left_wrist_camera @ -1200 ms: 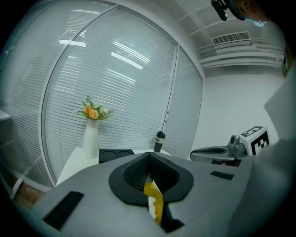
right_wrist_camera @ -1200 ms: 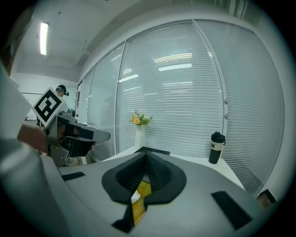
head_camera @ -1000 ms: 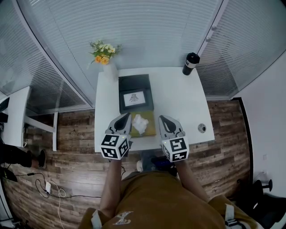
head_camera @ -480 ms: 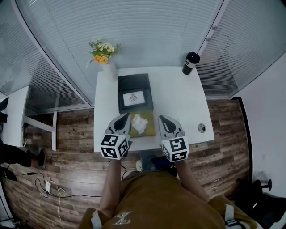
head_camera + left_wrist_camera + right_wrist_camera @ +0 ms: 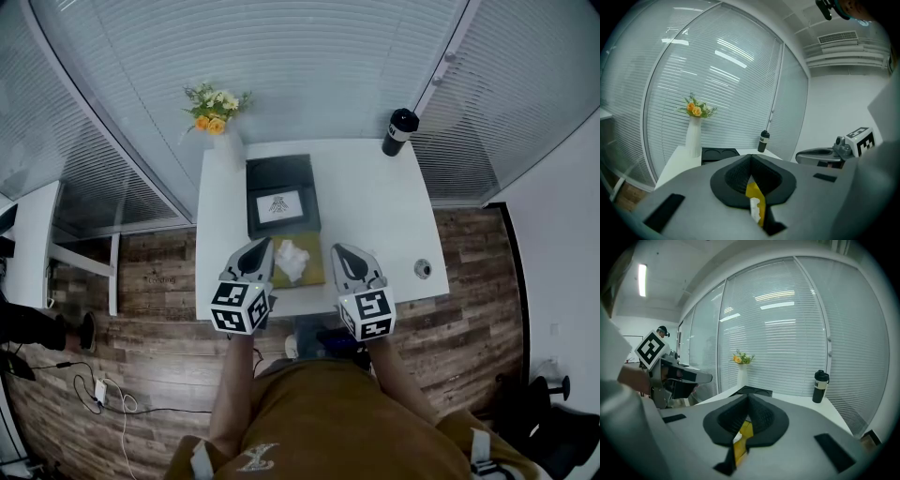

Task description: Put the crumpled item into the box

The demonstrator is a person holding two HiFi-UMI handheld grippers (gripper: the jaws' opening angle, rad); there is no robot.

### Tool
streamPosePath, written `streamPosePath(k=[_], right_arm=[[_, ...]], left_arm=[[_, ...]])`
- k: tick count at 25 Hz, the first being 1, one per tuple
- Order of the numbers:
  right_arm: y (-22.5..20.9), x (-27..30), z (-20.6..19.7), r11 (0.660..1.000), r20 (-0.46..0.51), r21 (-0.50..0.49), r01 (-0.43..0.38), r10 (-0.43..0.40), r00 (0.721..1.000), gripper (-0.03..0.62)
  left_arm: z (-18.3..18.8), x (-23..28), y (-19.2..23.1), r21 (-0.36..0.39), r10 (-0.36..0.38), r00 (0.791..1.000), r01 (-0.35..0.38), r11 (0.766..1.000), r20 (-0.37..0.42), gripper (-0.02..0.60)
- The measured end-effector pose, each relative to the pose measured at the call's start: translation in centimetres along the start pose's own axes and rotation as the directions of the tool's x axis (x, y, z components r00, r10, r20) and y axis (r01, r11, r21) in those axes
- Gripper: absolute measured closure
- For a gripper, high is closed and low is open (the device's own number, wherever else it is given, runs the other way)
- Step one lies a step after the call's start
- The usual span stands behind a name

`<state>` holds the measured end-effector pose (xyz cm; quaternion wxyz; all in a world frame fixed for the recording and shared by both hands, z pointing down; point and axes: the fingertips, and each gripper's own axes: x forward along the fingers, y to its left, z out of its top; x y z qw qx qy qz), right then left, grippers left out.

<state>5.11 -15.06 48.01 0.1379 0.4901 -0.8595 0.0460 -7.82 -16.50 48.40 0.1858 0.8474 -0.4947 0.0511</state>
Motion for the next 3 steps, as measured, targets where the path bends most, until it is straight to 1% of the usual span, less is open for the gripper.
streamPosePath(k=[3], right_arm=[[-0.06,0.04,-0.20,1.000,-0.001,0.000,0.000,0.000,1.000,0.582]], left_arm=[[-0.17,0.13,0.09,-0.001,0.002,1.000,-0.002,1.000,-0.001,0.558]])
